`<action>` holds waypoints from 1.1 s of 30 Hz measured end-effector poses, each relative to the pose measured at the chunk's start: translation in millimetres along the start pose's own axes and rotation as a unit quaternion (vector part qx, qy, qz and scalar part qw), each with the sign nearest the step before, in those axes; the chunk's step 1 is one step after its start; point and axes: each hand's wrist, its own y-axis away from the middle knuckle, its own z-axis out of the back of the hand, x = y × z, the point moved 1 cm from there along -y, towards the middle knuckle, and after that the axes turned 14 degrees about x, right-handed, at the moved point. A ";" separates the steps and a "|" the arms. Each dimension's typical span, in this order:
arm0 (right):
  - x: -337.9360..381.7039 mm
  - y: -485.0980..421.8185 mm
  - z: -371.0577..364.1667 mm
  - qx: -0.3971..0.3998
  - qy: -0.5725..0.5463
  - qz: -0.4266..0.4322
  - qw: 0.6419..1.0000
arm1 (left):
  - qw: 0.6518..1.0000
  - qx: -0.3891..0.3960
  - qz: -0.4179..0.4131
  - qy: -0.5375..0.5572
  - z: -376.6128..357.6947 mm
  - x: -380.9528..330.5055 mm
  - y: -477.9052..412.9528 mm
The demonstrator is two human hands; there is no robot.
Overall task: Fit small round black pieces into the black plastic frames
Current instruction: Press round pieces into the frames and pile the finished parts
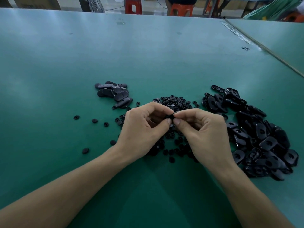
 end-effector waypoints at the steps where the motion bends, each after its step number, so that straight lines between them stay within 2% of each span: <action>1: 0.3 0.4 -1.1 -0.002 0.009 0.001 1.000 | 1.000 -0.001 0.000 0.000 0.2 0.0 -0.2; 5: 1.6 1.5 -3.3 -0.015 0.062 0.001 0.998 | 1.000 0.002 0.000 0.002 0.3 0.1 -0.6; 13: 2.6 2.0 -3.7 -0.022 0.058 0.005 0.998 | 0.999 0.010 -0.016 -0.047 -1.8 0.4 0.3; 19: 2.6 1.6 -3.4 0.011 0.051 0.010 0.999 | 0.996 -0.027 -0.019 -0.077 -0.9 2.6 -0.2; 24: 2.7 1.0 0.0 -0.006 0.087 0.032 0.996 | 0.995 -0.002 -0.012 -0.098 -1.0 3.9 -0.2; 27: 2.6 0.8 1.5 0.003 0.093 0.037 0.995 | 0.998 0.003 -0.014 -0.065 -1.5 3.2 0.2; 33: 0.6 -1.7 6.1 0.034 0.019 0.025 0.999 | 1.000 0.007 -0.014 -0.016 0.6 2.5 -0.6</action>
